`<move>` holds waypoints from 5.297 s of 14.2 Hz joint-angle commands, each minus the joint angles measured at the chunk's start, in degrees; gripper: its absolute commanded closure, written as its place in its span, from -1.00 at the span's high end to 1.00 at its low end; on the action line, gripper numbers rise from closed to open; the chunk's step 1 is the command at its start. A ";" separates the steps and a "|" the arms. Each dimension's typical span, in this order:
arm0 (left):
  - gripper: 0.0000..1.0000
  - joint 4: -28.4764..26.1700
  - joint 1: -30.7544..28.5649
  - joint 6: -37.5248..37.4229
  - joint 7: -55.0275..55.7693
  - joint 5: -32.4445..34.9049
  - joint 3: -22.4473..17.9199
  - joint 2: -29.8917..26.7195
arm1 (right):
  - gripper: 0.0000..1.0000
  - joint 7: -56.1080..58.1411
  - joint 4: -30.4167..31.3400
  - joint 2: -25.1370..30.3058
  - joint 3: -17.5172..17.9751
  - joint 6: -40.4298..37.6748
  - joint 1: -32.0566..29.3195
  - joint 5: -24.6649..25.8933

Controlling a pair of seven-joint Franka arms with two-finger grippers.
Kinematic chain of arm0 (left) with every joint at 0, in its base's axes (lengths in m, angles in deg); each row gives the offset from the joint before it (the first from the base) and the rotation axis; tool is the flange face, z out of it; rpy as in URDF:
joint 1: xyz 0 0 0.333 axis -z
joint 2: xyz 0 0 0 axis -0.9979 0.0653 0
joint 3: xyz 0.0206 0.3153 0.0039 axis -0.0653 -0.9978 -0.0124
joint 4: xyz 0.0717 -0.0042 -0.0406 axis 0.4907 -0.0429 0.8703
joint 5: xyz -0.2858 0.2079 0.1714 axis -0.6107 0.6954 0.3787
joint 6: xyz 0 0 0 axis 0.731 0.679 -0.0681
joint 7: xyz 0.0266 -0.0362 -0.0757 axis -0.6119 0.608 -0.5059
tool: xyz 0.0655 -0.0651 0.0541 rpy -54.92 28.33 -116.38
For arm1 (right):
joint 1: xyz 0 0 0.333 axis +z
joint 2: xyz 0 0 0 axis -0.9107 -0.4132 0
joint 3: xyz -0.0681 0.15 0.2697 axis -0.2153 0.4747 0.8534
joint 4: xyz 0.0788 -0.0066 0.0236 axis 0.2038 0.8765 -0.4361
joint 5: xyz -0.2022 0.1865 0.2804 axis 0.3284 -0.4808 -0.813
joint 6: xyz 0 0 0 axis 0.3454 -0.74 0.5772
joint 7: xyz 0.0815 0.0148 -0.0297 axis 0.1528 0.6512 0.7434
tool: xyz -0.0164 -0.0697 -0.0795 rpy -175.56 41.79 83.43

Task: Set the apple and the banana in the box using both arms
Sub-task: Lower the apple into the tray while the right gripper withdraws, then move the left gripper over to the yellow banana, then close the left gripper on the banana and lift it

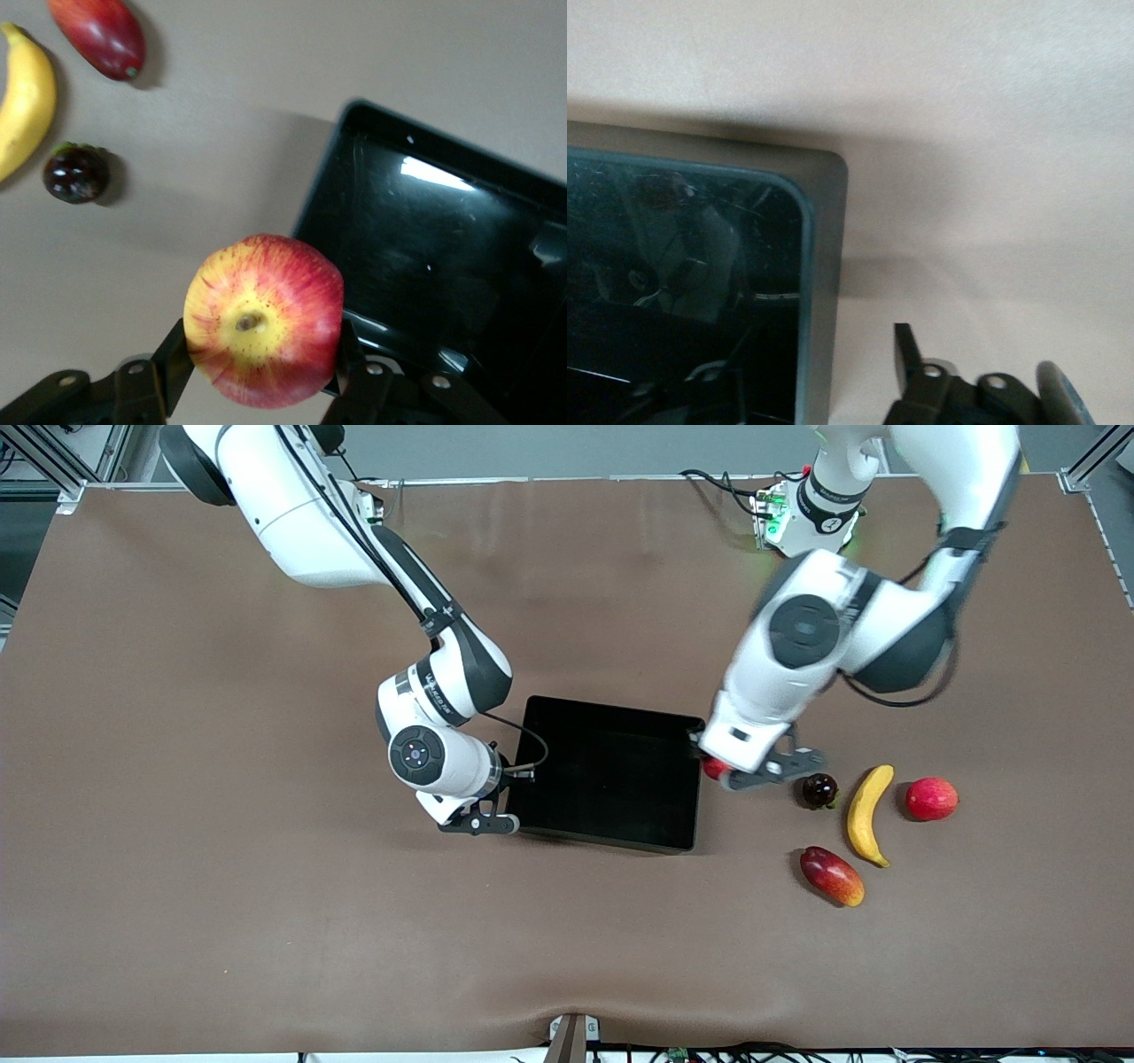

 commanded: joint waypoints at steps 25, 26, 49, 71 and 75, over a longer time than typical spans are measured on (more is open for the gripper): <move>1.00 -7.03 8.00 20.67 5.98 19.51 -0.24 14.31 | 1.00 15.33 -14.42 23.79 -0.12 -35.44 -30.73 11.23; 1.00 -6.85 7.74 20.58 5.89 19.51 -0.24 13.52 | 1.00 18.15 -14.06 25.11 -0.12 -38.23 -31.52 11.23; 1.00 -11.68 -29.26 19.24 -57.55 9.40 0.29 6.12 | 1.00 24.33 18.96 49.71 -0.12 -27.03 -30.56 14.75; -1.00 -11.86 -34.36 24.02 -53.54 8.62 2.29 11.95 | 1.00 24.07 9.49 46.39 -0.12 -29.65 -30.57 16.25; -1.00 -8.18 -34.28 14.54 -48.97 6.76 7.66 8.17 | 1.00 24.15 9.58 46.39 -0.03 -29.74 -30.13 16.07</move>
